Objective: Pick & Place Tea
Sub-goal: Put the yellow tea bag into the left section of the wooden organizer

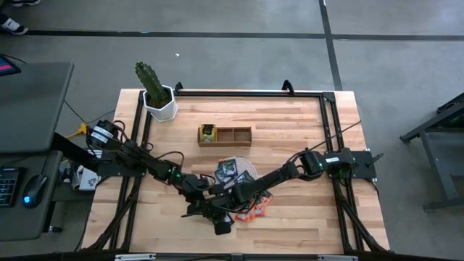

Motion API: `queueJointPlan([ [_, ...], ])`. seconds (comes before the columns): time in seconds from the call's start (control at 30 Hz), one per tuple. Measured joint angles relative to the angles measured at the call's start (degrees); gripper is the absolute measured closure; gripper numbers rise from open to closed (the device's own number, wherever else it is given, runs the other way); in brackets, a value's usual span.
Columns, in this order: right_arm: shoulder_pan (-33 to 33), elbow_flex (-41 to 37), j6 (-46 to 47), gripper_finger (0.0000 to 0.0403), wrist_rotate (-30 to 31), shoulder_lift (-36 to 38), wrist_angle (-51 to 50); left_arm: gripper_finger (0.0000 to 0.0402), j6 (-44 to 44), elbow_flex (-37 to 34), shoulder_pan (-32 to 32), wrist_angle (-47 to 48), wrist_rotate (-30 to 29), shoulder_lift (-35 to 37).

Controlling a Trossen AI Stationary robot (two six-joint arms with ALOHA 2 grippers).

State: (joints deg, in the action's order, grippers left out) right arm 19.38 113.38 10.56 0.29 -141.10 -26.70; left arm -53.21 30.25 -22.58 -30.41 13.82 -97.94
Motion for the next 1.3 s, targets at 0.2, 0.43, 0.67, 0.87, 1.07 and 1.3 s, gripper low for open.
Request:
queueJointPlan([
  [0.2, -0.04, 0.0, -0.33, 0.0403, 0.32, 0.0, 0.0, 0.0187, 0.02, 0.12, 0.03, 0.36, 1.17, -0.01],
  [0.43, -0.06, 0.0, -0.74, 0.0403, 0.85, 0.0, 0.67, 0.0221, 0.13, 0.17, 0.1, 0.19, 2.79, -0.01],
  [0.67, 0.09, 0.02, -0.68, 0.0403, 1.49, 0.0, 0.94, 0.0309, 0.86, 0.19, 0.1, 0.12, 2.9, -0.01],
  [0.87, 0.09, 0.03, -0.63, 0.0403, 1.57, 0.0, 0.97, 0.0375, 1.2, 0.23, 0.08, 0.41, 2.94, 0.01],
  [1.07, 0.09, 0.07, -0.56, 0.0403, 1.29, 0.0, 1.01, 0.0394, 4.63, 0.35, 0.08, 1.63, 1.06, 0.01],
  [1.3, 0.55, 0.15, 0.21, 0.0403, 1.07, 0.0, 0.91, 0.0343, 9.01, 0.44, 0.01, 3.42, -1.49, 0.01],
])
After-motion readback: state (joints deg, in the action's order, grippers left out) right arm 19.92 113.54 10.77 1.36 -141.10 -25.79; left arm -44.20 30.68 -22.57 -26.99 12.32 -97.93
